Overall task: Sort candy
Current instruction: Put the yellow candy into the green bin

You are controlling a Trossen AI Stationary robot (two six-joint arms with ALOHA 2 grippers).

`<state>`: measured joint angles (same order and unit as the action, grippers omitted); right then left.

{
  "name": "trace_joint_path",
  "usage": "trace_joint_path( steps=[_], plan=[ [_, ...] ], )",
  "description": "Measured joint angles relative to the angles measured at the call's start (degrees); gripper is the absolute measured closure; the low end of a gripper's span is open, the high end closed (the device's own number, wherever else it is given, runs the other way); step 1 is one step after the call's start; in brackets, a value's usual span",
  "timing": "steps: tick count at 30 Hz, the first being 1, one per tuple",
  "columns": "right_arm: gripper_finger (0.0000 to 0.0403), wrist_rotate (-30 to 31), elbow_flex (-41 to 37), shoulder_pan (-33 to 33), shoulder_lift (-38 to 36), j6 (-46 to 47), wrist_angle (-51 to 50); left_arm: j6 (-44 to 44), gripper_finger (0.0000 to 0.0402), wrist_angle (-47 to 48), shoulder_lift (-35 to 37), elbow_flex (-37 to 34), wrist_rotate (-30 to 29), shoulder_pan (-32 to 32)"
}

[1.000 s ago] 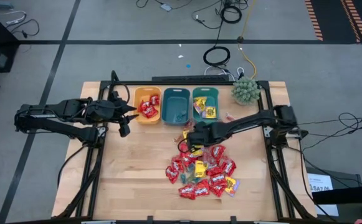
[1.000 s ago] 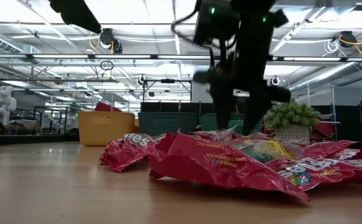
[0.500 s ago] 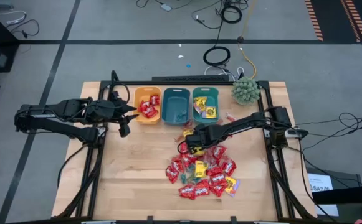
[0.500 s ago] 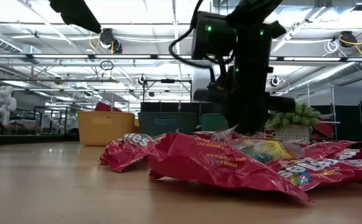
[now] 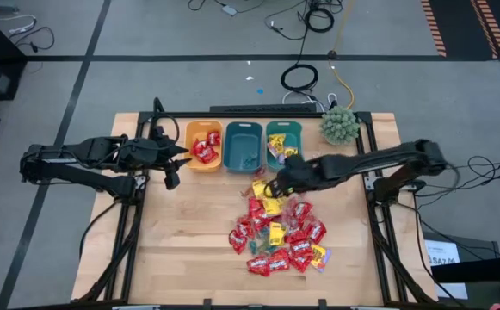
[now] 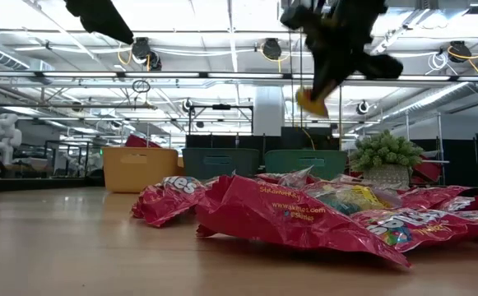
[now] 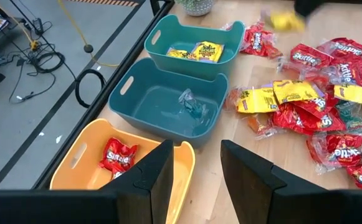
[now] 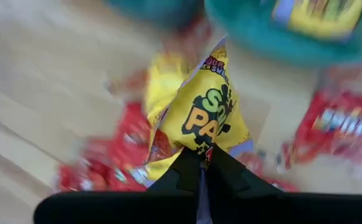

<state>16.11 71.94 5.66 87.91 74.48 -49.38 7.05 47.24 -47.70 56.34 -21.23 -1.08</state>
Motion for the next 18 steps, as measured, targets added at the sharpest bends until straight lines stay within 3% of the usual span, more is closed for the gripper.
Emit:
trace_joint_path(
  steps=[3,6,13,18],
  plan=[
    [0.04,7.01,0.05,-2.33,-4.6,-1.2,0.47,-0.02,0.0257,0.0,0.0,0.0,0.0,-0.02],
    [0.0401,8.97,0.07,-6.69,-7.26,-4.91,3.02,0.0,0.0257,-0.01,0.0,0.0,0.0,-0.01],
    [0.0399,6.42,0.09,-17.78,-6.19,-18.2,7.27,-0.02,0.0257,-0.02,0.0,0.0,-0.02,-0.02],
    [0.0361,-0.14,0.09,-23.97,-3.83,-22.69,5.9,-0.02,0.0257,-0.02,0.0,0.0,-0.02,-0.02]
  ],
)
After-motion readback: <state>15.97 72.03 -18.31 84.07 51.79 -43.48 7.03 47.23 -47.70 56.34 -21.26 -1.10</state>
